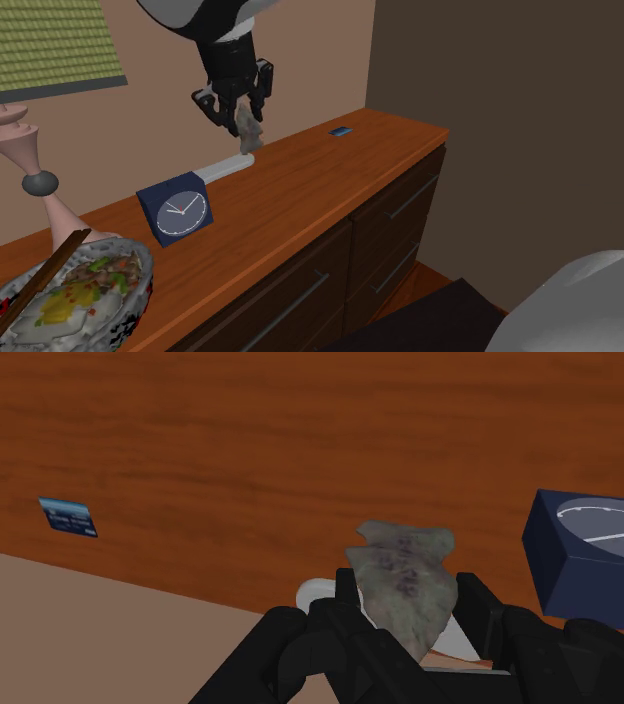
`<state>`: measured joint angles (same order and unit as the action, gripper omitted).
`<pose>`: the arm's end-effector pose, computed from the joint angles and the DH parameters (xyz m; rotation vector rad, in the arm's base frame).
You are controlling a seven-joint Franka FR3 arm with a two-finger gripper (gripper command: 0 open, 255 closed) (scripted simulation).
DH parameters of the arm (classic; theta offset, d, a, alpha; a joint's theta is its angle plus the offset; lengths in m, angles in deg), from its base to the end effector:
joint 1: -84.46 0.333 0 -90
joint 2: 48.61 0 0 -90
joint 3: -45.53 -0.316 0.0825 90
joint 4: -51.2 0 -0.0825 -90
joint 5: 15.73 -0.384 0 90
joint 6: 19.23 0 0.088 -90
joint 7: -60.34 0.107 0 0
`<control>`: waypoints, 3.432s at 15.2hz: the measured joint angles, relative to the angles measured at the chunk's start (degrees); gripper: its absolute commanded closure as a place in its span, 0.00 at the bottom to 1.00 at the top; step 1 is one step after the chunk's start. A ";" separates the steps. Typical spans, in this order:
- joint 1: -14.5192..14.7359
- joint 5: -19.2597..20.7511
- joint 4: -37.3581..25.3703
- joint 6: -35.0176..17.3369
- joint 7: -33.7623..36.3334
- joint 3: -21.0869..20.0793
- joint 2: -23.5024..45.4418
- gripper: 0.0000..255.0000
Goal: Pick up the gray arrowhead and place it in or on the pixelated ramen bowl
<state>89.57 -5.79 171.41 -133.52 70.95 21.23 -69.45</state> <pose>0.4093 0.2471 0.5815 2.8358 0.5365 0.4625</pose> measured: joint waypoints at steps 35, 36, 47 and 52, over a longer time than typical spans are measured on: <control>10.52 14.87 -31.43 25.66 39.10 -31.36 24.28 1.00; 10.57 14.94 -30.79 25.05 39.46 -31.40 24.38 1.00; 9.33 13.34 -21.04 16.53 41.05 -30.73 22.10 1.00; 9.29 13.49 -19.83 15.34 41.51 -30.69 22.20 1.00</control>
<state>98.86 7.69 151.58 -118.18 112.45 -9.47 -47.25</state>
